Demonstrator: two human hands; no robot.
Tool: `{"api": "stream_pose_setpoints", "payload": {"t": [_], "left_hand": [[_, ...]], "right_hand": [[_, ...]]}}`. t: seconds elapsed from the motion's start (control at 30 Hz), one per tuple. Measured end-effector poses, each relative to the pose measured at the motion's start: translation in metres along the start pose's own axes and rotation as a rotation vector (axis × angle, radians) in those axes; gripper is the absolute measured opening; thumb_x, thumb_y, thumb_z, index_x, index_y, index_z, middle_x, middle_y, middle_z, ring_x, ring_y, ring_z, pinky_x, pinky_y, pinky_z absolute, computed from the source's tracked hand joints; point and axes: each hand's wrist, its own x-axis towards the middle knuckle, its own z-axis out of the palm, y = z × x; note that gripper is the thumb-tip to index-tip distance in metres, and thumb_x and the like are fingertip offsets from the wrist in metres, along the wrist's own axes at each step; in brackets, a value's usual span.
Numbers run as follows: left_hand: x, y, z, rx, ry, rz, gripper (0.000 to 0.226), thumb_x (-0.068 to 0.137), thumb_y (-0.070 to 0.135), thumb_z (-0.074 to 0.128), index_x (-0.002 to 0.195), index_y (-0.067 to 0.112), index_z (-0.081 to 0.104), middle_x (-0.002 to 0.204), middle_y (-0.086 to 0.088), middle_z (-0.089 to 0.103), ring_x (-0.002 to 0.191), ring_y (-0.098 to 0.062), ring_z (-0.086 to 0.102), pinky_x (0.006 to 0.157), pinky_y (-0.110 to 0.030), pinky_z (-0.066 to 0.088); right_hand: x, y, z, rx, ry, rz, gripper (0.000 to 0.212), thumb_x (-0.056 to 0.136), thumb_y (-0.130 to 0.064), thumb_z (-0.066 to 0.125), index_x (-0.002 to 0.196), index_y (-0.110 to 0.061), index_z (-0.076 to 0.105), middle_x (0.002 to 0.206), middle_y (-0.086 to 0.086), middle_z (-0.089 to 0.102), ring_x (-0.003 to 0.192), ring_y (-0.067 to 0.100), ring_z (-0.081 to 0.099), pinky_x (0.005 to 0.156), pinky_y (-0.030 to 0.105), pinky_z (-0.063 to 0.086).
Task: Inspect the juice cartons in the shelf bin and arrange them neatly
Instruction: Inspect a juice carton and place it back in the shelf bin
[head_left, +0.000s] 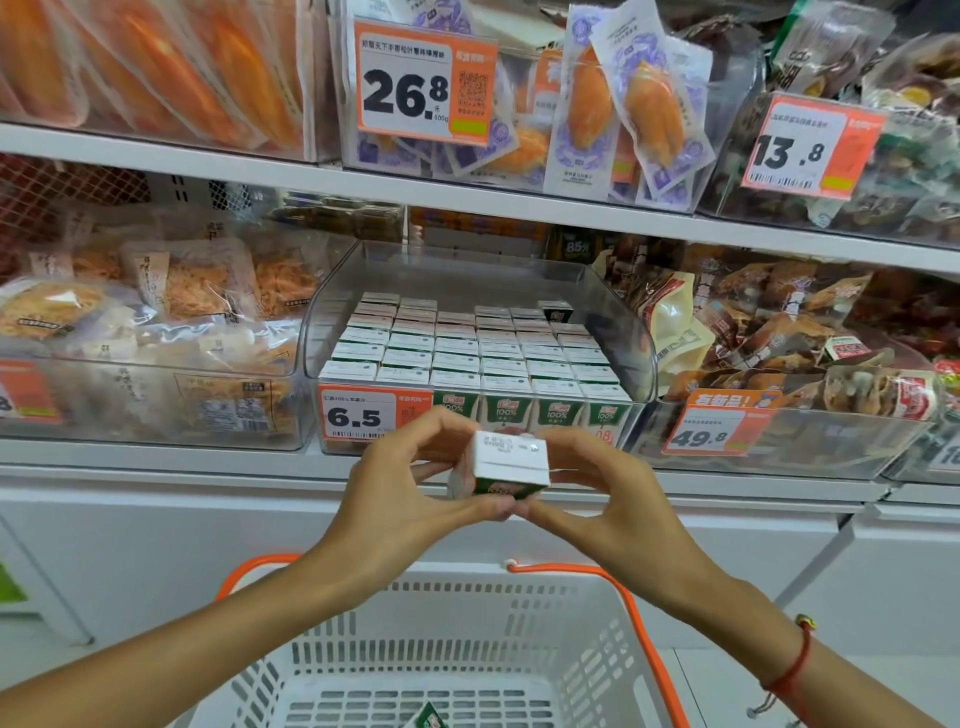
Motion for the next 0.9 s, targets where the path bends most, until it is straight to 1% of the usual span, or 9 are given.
{"api": "stream_pose_setpoints", "payload": {"t": [0.17, 0.27, 0.37, 0.47, 0.57, 0.63, 0.73, 0.8, 0.9], "left_hand": [[0.0, 0.004, -0.005, 0.116, -0.059, 0.195, 0.041, 0.071, 0.017, 0.083, 0.108, 0.026, 0.067, 0.109, 0.019, 0.07, 0.108, -0.003, 0.064, 0.092, -0.013, 0.048], [0.002, 0.004, -0.01, 0.305, -0.066, 0.401, 0.041, 0.078, 0.01, 0.079, 0.116, 0.02, 0.067, 0.119, 0.014, 0.068, 0.115, -0.004, 0.061, 0.095, -0.024, 0.05], [0.003, 0.0, -0.011, 0.462, -0.059, 0.627, 0.036, 0.083, 0.015, 0.072, 0.118, 0.02, 0.062, 0.125, 0.008, 0.064, 0.122, -0.005, 0.058, 0.104, -0.025, 0.046], [0.003, -0.002, -0.011, 0.484, -0.055, 0.652, 0.035, 0.086, 0.02, 0.07, 0.119, 0.022, 0.059, 0.127, 0.009, 0.062, 0.123, -0.005, 0.056, 0.105, -0.024, 0.044], [0.003, -0.006, -0.012, 0.43, -0.088, 0.525, 0.037, 0.085, 0.017, 0.071, 0.12, 0.021, 0.062, 0.126, 0.013, 0.061, 0.12, -0.004, 0.056, 0.1, -0.02, 0.045], [0.003, -0.007, -0.011, 0.279, -0.107, 0.325, 0.041, 0.084, 0.017, 0.074, 0.121, 0.027, 0.061, 0.121, 0.019, 0.063, 0.115, -0.002, 0.059, 0.096, -0.017, 0.046], [0.007, -0.005, -0.009, -0.017, -0.137, -0.005, 0.046, 0.079, 0.021, 0.075, 0.119, 0.034, 0.059, 0.116, 0.022, 0.067, 0.111, 0.002, 0.062, 0.09, -0.011, 0.048], [0.009, -0.007, -0.008, -0.142, -0.114, -0.123, 0.048, 0.073, 0.027, 0.075, 0.118, 0.033, 0.059, 0.111, 0.021, 0.07, 0.106, 0.002, 0.065, 0.085, -0.012, 0.051], [0.012, -0.007, -0.009, -0.29, -0.065, -0.275, 0.054, 0.069, 0.032, 0.075, 0.121, 0.035, 0.059, 0.111, 0.011, 0.073, 0.106, -0.004, 0.067, 0.086, -0.019, 0.055]], "right_hand": [[-0.003, 0.0, -0.005, -0.032, 0.087, -0.154, 0.039, 0.082, -0.027, 0.073, 0.119, -0.027, 0.058, 0.117, -0.018, 0.066, 0.108, 0.001, 0.063, 0.091, 0.017, 0.051], [-0.003, 0.003, -0.005, -0.132, 0.152, -0.247, 0.038, 0.083, -0.018, 0.073, 0.118, -0.02, 0.059, 0.118, -0.013, 0.064, 0.11, 0.003, 0.062, 0.091, 0.022, 0.053], [-0.003, 0.005, -0.002, -0.244, 0.211, -0.313, 0.041, 0.079, -0.011, 0.074, 0.113, -0.021, 0.054, 0.12, -0.02, 0.056, 0.113, -0.008, 0.055, 0.09, 0.014, 0.05], [-0.003, 0.007, -0.001, -0.269, 0.216, -0.315, 0.041, 0.078, -0.013, 0.074, 0.112, -0.022, 0.052, 0.119, -0.024, 0.052, 0.112, -0.014, 0.052, 0.088, 0.01, 0.048], [-0.004, 0.007, -0.002, -0.226, 0.182, -0.268, 0.037, 0.082, -0.019, 0.073, 0.115, -0.023, 0.056, 0.116, -0.022, 0.06, 0.109, -0.004, 0.059, 0.088, 0.019, 0.052], [-0.004, 0.006, -0.003, -0.183, 0.166, -0.22, 0.041, 0.084, -0.029, 0.072, 0.121, -0.029, 0.054, 0.116, -0.027, 0.062, 0.108, -0.003, 0.061, 0.09, 0.02, 0.052], [-0.003, 0.002, -0.002, -0.111, 0.144, -0.142, 0.052, 0.084, -0.043, 0.07, 0.128, -0.037, 0.045, 0.114, -0.036, 0.061, 0.109, -0.005, 0.062, 0.092, 0.013, 0.048], [-0.002, 0.002, -0.001, -0.119, 0.094, -0.122, 0.053, 0.085, -0.04, 0.068, 0.132, -0.042, 0.044, 0.116, -0.034, 0.061, 0.11, -0.006, 0.06, 0.092, 0.012, 0.047], [-0.002, 0.005, -0.005, -0.1, -0.041, -0.036, 0.067, 0.084, -0.031, 0.073, 0.142, -0.042, 0.04, 0.128, -0.028, 0.057, 0.117, -0.006, 0.056, 0.097, 0.013, 0.046]]}}
